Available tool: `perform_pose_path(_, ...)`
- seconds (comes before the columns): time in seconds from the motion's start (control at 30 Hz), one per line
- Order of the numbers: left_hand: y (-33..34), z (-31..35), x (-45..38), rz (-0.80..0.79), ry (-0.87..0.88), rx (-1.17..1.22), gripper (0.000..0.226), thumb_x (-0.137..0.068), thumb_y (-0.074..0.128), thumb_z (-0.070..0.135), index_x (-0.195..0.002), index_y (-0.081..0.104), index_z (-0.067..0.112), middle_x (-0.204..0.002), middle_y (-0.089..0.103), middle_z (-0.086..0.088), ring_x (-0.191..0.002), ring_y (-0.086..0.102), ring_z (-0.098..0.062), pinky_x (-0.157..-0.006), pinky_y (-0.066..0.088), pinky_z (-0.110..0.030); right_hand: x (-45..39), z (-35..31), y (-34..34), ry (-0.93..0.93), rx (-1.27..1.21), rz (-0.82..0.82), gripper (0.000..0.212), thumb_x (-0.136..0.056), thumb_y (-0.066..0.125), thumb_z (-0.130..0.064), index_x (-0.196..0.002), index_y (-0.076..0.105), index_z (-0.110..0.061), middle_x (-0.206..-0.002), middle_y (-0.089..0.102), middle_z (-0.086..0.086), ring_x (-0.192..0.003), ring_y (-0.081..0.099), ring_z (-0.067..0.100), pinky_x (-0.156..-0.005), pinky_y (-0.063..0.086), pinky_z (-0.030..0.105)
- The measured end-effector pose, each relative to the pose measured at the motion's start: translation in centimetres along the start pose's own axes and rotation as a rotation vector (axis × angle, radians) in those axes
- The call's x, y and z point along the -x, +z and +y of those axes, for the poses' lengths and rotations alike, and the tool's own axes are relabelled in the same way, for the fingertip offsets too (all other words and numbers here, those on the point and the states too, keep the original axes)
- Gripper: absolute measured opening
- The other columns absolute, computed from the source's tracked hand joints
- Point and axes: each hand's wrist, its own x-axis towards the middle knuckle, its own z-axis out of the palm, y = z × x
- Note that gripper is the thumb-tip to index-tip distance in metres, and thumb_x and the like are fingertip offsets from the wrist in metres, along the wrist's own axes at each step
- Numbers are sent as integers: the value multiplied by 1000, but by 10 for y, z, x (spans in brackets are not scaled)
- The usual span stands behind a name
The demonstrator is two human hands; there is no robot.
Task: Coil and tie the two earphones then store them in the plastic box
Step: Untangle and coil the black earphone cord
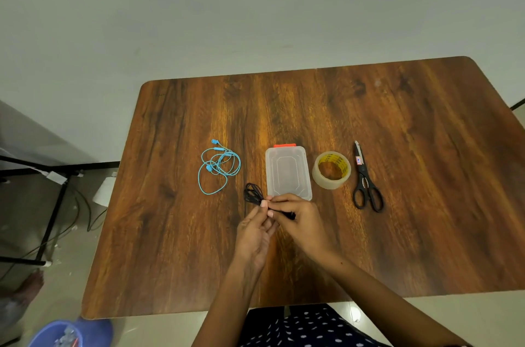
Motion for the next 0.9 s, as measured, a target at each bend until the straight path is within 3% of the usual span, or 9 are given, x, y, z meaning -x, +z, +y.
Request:
perform_pose_path(0.1,4,0,2,38,22,-45,19,-96,48,12,-99,67,7,-88,74,-6,-80,71,-13,-79,51,-29,-1,-3,-3,85,-109,8,25,-77,74,-5,-101,75,-12,-101,73,-3,-97,66,2,-88,51,18)
perform_pose_path(0.3,6,5,4,77,63,-193,19,-96,48,8,-93,67,6,-83,74,-7,-74,71,-14,-63,58,-26,-4,-4,-12,179,-243,-30,13,-78,75,-11,-91,76,-8,-91,76,4,-91,71,16,-86,56,37)
perform_pose_path(0.4,10,8,5,50,102,-237,21,-96,48,9,-91,68,6,-84,75,-5,-82,70,-16,-75,55,-27,-4,-6,-13,157,-200,-12,12,-78,75,-12,-90,77,-11,-90,75,1,-89,70,13,-85,56,32)
perform_pose_path(0.53,3,17,4,20,102,-214,22,-96,48,9,-89,69,4,-89,75,-9,-86,71,-16,-74,58,-22,-11,2,-25,198,-134,22,8,-77,77,-16,-83,77,-22,-84,74,-3,-85,69,13,-84,56,38)
perform_pose_path(0.63,-2,20,0,14,74,-209,19,-95,50,10,-97,67,0,-101,72,-15,-98,69,-20,-79,57,-23,-15,7,-33,227,-110,-20,7,-78,76,-20,-85,76,-19,-85,75,-3,-87,69,13,-85,56,41)
perform_pose_path(0.8,-3,19,2,-15,90,-317,20,-93,54,15,-95,71,6,-95,75,-7,-95,70,-13,-79,52,-20,-17,6,-32,236,-107,-11,7,-78,75,-25,-84,76,-20,-85,75,-3,-88,69,15,-85,56,44)
perform_pose_path(0.9,-2,17,2,-18,65,-298,18,-92,55,13,-95,71,6,-92,75,-9,-89,71,-15,-73,56,-20,-13,0,-26,207,-87,-16,8,-79,75,-21,-86,76,-20,-85,75,-4,-88,69,10,-81,56,31)
